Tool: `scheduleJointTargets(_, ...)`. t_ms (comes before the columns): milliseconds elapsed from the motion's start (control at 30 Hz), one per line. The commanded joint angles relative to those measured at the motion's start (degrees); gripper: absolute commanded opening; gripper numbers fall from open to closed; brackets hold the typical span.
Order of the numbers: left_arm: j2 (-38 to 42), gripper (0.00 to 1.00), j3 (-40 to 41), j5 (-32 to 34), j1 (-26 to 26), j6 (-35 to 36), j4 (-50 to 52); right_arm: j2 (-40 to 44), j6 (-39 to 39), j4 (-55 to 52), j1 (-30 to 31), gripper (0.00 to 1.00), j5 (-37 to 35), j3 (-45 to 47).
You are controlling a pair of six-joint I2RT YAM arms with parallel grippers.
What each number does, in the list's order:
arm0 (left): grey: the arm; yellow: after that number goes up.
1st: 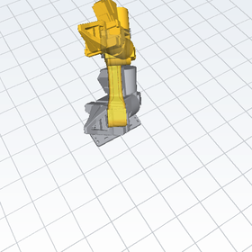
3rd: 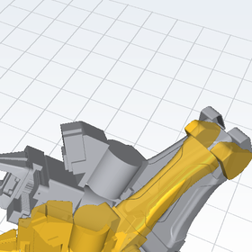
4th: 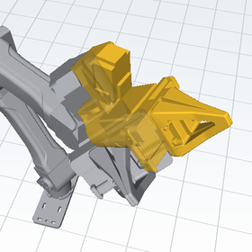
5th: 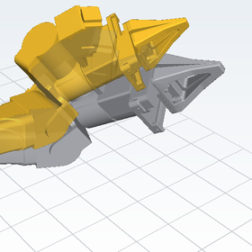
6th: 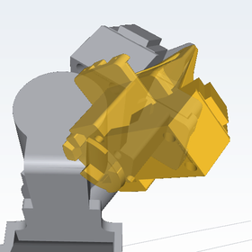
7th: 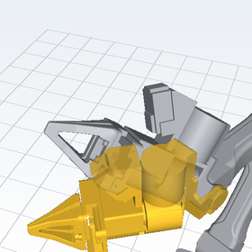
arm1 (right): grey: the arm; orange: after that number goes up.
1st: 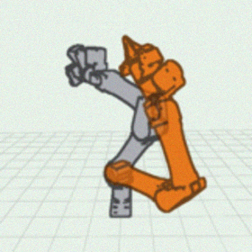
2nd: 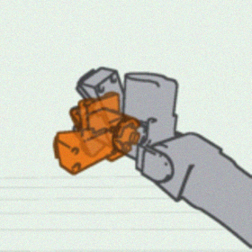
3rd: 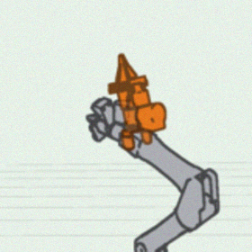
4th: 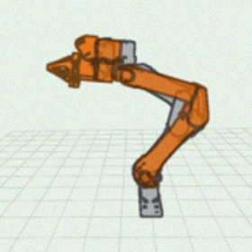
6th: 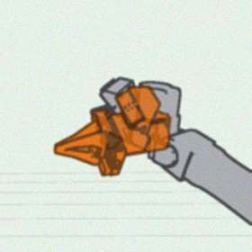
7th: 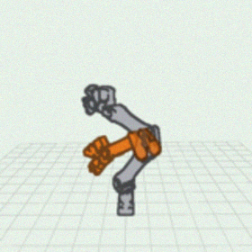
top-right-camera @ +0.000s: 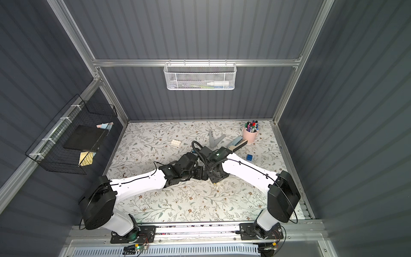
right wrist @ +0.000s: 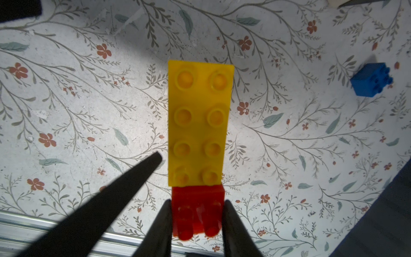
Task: Assemble a spoon with lego
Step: Assemble the lego brick with the lego brick.
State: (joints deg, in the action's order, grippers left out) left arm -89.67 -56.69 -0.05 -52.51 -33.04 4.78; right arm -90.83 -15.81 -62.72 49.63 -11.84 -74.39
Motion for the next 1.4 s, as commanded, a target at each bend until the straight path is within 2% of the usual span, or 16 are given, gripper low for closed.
scheduleJointTargets(0,-0.16,0.99,0.52,-1.08,-0.31,-0.03,-0.35,-2.05,-0.18,-2.59,-0.04,0.1,-2.47,-0.14)
scheduleJointTargets(667,-0.46,0.99,0.87,-1.29,-0.32,-0.13,-0.8,-4.1,2.11,-2.78,0.75,0.09,-0.74,-1.1)
scheduleJointTargets(1367,-1.73,0.99,0.29,-1.55,-0.33,0.25,-1.07,-8.26,6.43,-7.18,0.74,0.08,1.46,-8.14)
